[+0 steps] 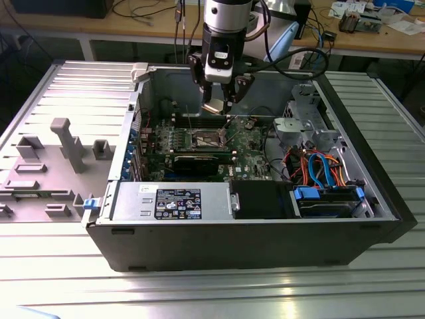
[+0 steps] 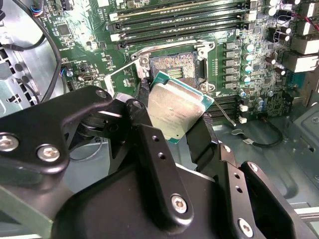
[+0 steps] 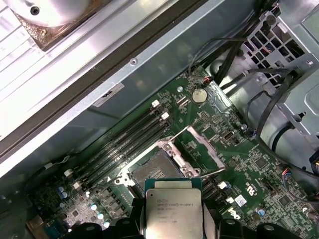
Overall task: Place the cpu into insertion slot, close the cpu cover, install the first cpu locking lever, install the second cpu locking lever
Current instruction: 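Place the cpu into insertion slot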
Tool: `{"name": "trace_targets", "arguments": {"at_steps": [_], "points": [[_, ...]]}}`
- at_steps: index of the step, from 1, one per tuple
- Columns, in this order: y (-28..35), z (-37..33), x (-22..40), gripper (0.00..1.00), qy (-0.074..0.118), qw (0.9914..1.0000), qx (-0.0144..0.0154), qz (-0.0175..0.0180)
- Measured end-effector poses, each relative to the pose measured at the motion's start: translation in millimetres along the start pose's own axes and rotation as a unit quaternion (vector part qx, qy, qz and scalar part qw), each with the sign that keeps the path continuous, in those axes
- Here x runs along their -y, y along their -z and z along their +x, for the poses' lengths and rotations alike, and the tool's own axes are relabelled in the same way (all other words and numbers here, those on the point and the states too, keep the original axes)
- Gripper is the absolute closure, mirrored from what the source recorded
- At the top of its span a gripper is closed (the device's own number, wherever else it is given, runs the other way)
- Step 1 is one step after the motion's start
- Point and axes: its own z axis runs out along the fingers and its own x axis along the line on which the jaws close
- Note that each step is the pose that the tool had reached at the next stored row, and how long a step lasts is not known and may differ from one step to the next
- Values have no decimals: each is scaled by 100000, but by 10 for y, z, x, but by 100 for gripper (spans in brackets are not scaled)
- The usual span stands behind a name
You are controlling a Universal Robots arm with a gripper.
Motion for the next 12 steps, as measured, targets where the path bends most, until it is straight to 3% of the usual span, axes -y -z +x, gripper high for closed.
{"name": "trace_targets", "arguments": {"at_steps": [12], "points": [[0, 0, 0, 45, -1469, 99989, 32, -28]]}}
